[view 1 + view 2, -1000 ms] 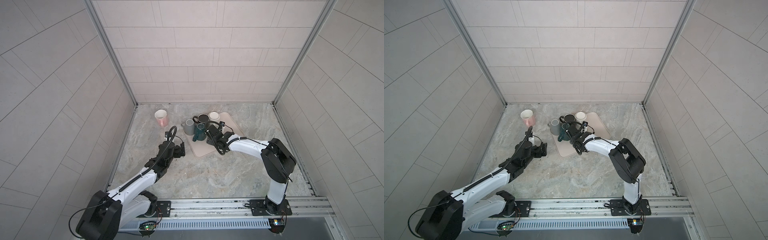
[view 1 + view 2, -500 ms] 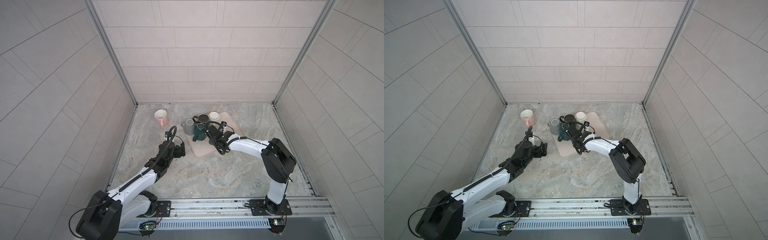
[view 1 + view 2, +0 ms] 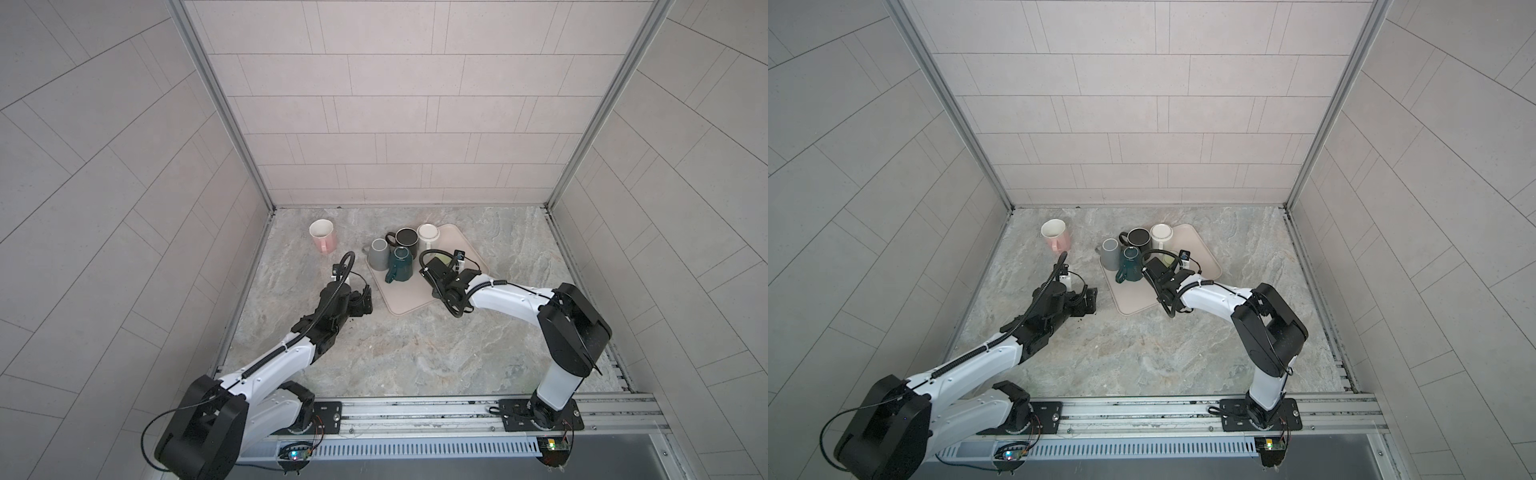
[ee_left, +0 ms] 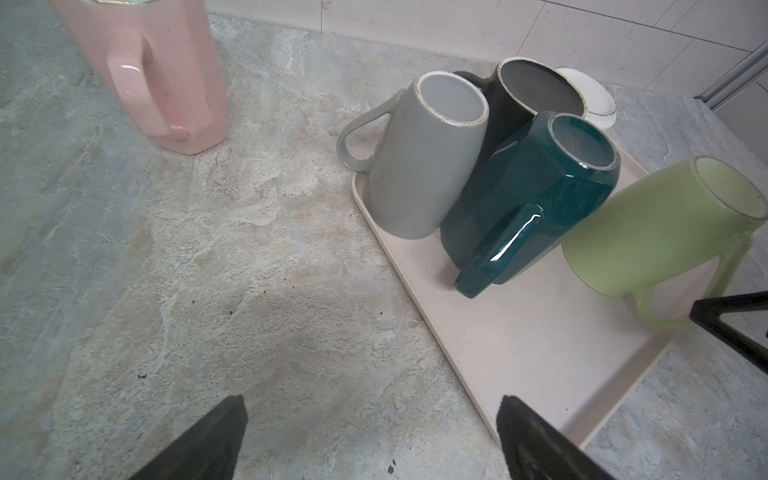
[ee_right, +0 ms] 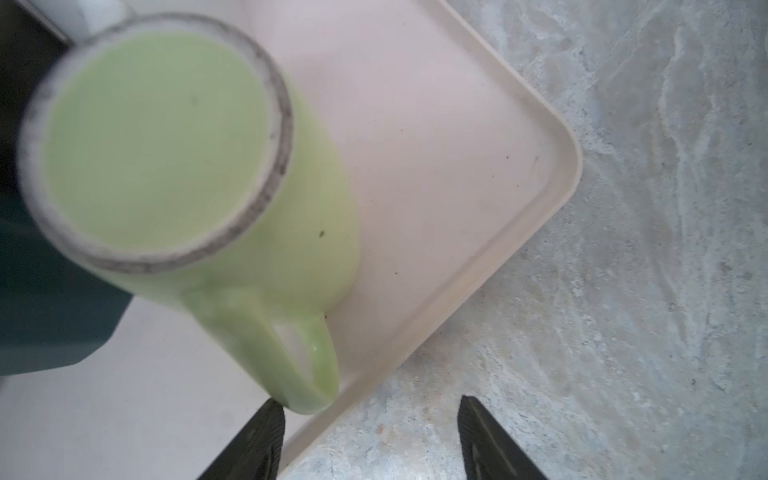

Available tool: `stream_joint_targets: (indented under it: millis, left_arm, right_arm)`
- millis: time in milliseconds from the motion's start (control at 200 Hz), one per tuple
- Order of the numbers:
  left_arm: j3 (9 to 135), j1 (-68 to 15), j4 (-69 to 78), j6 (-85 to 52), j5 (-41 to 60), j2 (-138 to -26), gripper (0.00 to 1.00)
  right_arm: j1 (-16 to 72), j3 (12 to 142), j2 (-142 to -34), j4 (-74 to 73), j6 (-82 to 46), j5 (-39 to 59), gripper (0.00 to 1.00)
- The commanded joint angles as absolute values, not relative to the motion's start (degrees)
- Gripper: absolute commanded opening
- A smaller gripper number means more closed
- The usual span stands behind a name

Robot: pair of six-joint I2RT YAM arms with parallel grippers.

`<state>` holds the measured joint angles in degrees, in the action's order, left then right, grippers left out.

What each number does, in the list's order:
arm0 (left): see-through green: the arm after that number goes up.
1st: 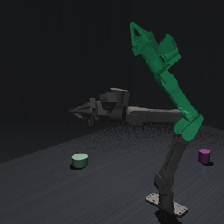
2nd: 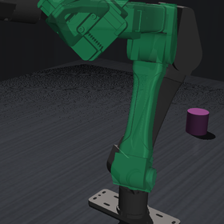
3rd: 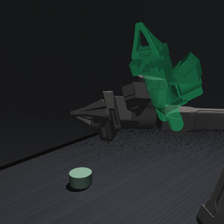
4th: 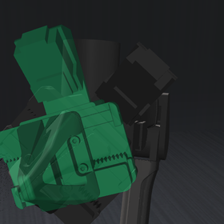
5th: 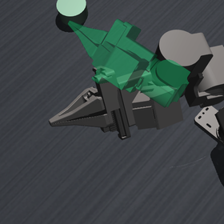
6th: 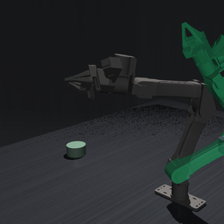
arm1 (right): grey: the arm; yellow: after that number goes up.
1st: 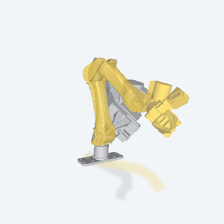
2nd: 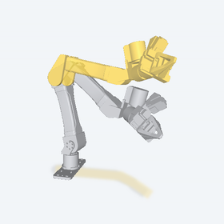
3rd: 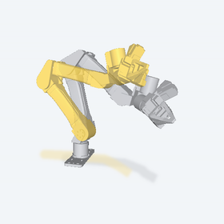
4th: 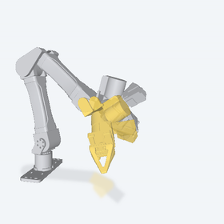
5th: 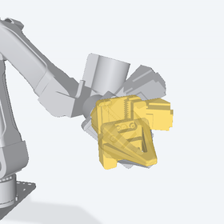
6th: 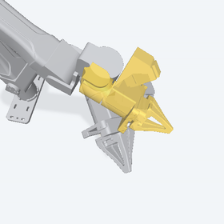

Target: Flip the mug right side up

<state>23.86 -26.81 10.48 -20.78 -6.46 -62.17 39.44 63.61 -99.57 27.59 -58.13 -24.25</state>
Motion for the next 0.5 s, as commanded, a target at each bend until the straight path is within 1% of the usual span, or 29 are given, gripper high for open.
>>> stream_joint_targets:
  millis: [0, 250, 340, 410, 495]
  left_arm:
    - [23.8, -27.1, 11.5, -20.9, -6.3, -61.6, 1.00]
    - [23.7, -27.1, 12.2, -21.4, -5.4, -61.9, 1.00]
    - [23.6, -27.1, 12.3, -21.4, -5.1, -61.9, 1.00]
    - [23.5, -27.1, 12.4, -21.5, -4.9, -62.0, 1.00]
    - [23.5, -27.1, 12.6, -21.7, -4.8, -62.0, 1.00]
  right_arm:
    - [39.0, 63.4, -97.5, 30.2, -56.5, -24.7, 0.67]
    - [39.0, 64.6, -97.1, 29.8, -51.0, -23.1, 0.66]
    - [39.0, 64.2, -97.1, 28.1, -48.5, -22.0, 0.62]
    - [39.0, 65.1, -97.6, 28.8, -47.2, -22.6, 0.56]
    - [39.0, 66.2, -98.2, 30.0, -45.9, -22.9, 0.55]
